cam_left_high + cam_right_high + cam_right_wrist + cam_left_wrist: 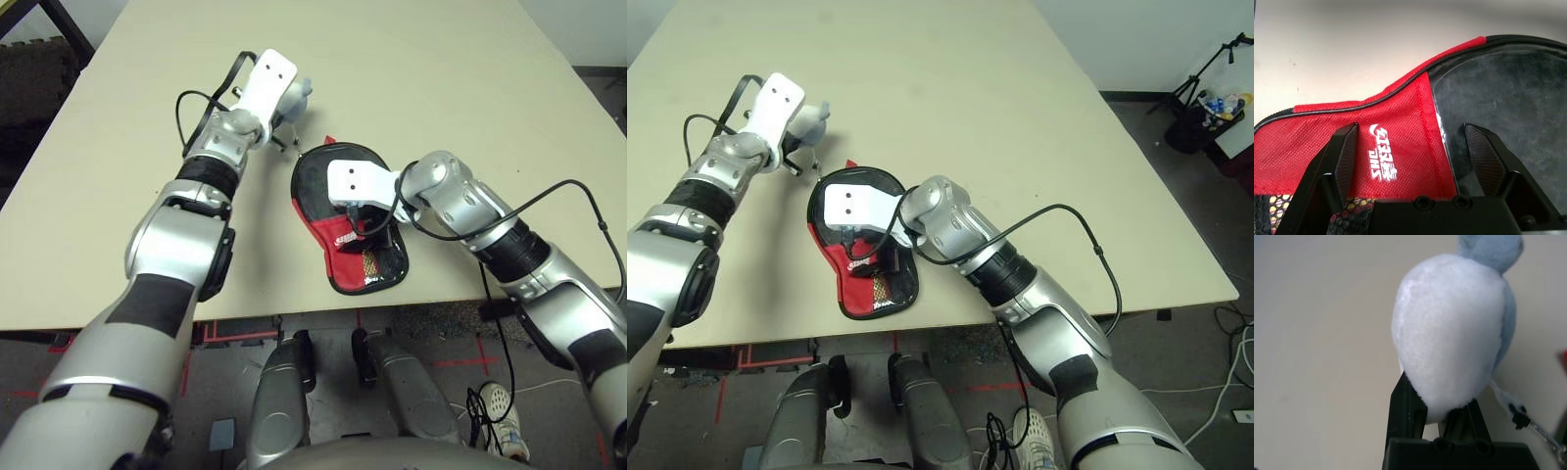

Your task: Store the ping-pong paddle in its case and zip it.

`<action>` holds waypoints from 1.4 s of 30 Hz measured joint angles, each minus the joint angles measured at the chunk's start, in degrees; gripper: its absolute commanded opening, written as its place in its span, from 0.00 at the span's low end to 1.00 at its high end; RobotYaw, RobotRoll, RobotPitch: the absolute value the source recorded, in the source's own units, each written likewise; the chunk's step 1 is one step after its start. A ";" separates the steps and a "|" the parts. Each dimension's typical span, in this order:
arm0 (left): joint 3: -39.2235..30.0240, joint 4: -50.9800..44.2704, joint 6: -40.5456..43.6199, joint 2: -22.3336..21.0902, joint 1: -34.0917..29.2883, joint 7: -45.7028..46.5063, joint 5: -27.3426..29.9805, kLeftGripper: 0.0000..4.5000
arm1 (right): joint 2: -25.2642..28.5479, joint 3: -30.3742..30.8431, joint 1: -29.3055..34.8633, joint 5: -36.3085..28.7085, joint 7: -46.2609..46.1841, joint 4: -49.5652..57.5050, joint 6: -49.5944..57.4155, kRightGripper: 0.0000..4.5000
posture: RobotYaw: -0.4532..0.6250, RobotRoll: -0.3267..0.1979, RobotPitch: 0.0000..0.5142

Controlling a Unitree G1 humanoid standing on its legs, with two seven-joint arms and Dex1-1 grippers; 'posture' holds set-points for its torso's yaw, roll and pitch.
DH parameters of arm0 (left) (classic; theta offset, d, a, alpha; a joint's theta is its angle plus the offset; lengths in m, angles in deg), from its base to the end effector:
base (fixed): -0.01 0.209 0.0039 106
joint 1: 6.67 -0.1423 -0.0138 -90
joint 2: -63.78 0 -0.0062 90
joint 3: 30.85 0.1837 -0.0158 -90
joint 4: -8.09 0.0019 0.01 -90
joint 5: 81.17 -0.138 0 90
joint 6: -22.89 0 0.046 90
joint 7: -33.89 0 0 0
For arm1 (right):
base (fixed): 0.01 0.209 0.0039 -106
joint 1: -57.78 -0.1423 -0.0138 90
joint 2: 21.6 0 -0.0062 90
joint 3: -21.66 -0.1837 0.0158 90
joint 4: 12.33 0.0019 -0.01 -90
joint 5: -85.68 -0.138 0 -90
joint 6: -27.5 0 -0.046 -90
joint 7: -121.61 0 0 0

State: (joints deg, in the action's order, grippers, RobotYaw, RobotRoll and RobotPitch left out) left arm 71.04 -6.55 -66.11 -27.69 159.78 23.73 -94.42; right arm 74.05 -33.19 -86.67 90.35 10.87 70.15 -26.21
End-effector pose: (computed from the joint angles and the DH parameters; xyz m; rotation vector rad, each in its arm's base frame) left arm 0.3836 0.1541 0.2128 0.7164 0.0643 -0.1902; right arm 0.3091 -0.0755 0.1997 -0.8619 0.4155 1.4283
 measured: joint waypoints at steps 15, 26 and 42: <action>-2.26 1.43 -5.94 13.91 2.21 0.40 -0.65 0.05 | -1.32 -1.30 1.84 -0.11 -1.60 0.60 0.35 1.00 | 0.25 0.62 0.46; -1.69 1.19 -5.32 13.85 1.53 -7.17 -2.06 0.05 | -1.51 -2.22 1.66 -0.11 -1.71 -0.48 0.04 1.00 | 0.27 0.62 0.46; -3.37 -6.03 -3.71 8.68 -1.03 -24.35 0.81 0.99 | -2.36 -4.29 0.09 -0.92 -2.36 -4.32 0.31 1.00 | 0.30 0.62 0.43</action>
State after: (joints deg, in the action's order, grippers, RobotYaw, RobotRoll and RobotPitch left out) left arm 67.68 -12.57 -69.82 -19.01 158.75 -0.63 -93.61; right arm 71.69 -37.48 -86.57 89.43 8.51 65.83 -25.90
